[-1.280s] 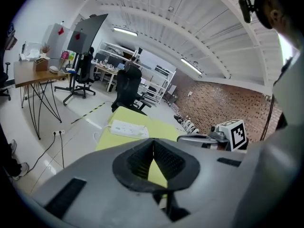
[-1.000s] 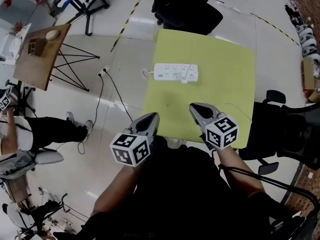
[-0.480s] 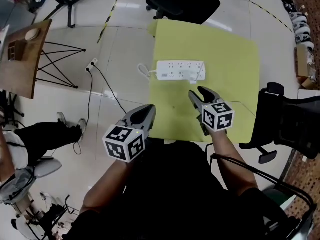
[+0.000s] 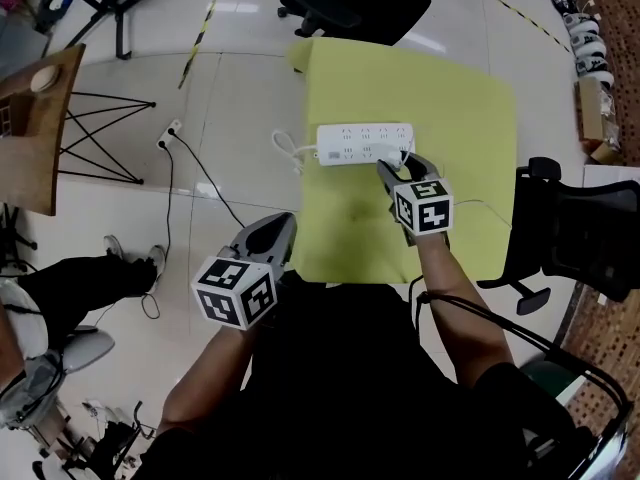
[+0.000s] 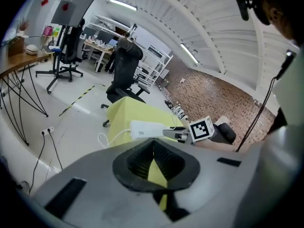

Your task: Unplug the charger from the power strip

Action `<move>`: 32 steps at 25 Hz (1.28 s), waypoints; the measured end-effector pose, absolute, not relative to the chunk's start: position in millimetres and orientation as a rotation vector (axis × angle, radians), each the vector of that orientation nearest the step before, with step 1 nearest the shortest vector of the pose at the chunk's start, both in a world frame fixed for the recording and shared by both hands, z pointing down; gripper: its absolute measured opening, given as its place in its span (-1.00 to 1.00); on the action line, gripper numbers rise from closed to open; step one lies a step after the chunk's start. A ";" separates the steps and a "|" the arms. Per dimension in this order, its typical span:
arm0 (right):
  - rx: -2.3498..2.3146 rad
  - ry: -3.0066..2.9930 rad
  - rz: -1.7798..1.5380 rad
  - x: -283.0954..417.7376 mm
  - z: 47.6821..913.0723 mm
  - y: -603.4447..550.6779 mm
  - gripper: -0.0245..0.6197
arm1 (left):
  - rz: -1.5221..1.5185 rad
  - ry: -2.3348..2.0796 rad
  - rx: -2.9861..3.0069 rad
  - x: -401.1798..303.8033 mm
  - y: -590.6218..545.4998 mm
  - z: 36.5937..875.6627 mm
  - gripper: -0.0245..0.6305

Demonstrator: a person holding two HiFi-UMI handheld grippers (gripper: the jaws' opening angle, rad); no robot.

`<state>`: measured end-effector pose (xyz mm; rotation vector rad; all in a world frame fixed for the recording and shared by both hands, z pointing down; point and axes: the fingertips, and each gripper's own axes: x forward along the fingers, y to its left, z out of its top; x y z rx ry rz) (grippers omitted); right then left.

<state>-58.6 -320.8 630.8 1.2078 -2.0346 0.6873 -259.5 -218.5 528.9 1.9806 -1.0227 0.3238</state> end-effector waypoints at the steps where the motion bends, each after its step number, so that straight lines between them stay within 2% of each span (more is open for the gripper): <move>1: 1.213 -2.029 0.679 -58.2 631.9 -321.9 -0.33 | 0.323 -1.020 1.980 -261.4 -218.2 529.4 -0.91; 10: 1.279 -1.991 0.679 -50.5 626.9 -328.5 -0.43 | 0.282 -1.010 1.993 -270.5 -221.1 526.6 -0.91; 21: 1.312 -1.976 0.703 -50.0 618.9 -328.5 -0.44 | 0.240 -1.004 2.018 -273.2 -219.8 520.4 -0.91; 32: 1.285 -1.960 0.575 -63.4 599.6 -341.3 -0.49 | 0.191 -1.019 2.015 -284.8 -215.1 514.6 -0.90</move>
